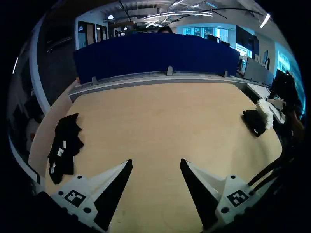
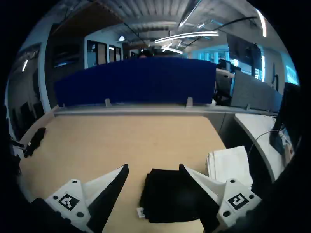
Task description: Fold towel
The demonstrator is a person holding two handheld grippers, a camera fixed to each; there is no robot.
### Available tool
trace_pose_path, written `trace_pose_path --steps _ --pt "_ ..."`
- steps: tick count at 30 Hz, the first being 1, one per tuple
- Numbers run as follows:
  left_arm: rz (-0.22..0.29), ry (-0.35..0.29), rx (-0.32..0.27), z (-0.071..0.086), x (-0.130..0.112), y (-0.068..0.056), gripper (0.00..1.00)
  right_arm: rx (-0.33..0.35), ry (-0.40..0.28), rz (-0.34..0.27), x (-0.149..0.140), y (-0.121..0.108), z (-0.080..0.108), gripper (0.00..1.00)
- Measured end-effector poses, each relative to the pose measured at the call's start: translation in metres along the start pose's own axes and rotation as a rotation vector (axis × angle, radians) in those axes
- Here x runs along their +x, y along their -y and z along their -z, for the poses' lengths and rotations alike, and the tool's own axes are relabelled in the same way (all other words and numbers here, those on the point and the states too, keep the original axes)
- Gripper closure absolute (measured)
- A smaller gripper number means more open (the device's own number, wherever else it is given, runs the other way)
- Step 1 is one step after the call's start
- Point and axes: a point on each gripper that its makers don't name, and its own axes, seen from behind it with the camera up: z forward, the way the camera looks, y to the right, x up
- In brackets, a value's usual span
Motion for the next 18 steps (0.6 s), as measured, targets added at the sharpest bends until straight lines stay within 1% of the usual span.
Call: trace_pose_path --steps 2,5,13,18 --pt "-0.001 -0.006 -0.004 0.001 0.001 0.0 0.09 -0.009 -0.06 -0.01 0.014 0.005 0.012 0.0" --pt "-0.001 -0.014 -0.009 0.002 0.003 -0.001 0.09 -0.029 -0.109 -0.018 0.022 0.008 0.025 0.0" --pt "-0.001 -0.037 -0.024 0.003 0.009 -0.003 0.09 -0.095 -0.195 -0.053 0.037 0.01 0.046 0.0" --pt "0.001 -0.05 -0.03 0.002 0.012 -0.003 0.09 -0.129 -0.263 -0.059 0.051 0.013 0.059 0.0"
